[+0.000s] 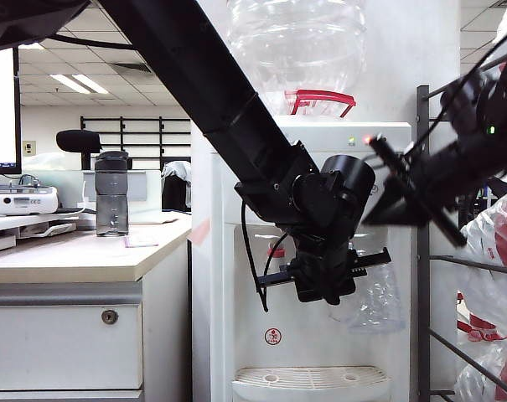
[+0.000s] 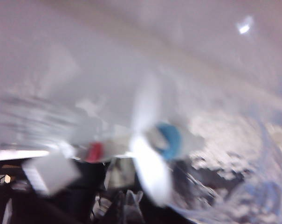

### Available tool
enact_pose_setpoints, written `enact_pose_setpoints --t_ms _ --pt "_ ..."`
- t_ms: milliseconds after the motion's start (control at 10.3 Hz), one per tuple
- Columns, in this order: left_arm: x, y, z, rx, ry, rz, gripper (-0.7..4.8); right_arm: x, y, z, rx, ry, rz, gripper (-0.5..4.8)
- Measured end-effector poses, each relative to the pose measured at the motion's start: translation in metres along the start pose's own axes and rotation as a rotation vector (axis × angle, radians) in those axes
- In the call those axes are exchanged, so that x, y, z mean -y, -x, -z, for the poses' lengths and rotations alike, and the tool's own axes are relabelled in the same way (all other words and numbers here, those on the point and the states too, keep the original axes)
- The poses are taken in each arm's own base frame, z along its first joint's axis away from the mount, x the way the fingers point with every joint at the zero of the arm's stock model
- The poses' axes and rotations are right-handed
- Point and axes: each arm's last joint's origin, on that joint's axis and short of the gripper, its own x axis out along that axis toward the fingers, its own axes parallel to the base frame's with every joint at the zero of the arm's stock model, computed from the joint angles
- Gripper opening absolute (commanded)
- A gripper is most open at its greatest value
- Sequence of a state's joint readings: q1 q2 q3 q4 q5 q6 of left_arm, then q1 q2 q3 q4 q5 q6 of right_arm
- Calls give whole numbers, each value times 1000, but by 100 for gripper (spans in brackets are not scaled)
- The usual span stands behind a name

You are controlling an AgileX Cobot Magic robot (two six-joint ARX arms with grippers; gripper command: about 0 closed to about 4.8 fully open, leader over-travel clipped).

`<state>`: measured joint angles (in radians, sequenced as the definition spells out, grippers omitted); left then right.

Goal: Pick up the plastic mug from the left desk, go to the cold water outlet of the water dispenser, press the vertical switch to get some water, then put the mug back on the desk.

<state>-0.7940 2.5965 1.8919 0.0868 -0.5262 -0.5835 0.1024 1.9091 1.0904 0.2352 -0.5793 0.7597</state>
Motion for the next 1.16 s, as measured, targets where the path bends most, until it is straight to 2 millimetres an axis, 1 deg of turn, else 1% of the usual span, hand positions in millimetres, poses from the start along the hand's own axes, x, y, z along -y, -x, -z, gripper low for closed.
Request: enact_pose_setpoints --t_ms 290,1160 --pt "0 0 0 0 0 0 -7 -6 3 -5 53 31 2 -5" --pt "0 0 0 0 -4 0 -7 6 -5 1 33 43 51 -5"
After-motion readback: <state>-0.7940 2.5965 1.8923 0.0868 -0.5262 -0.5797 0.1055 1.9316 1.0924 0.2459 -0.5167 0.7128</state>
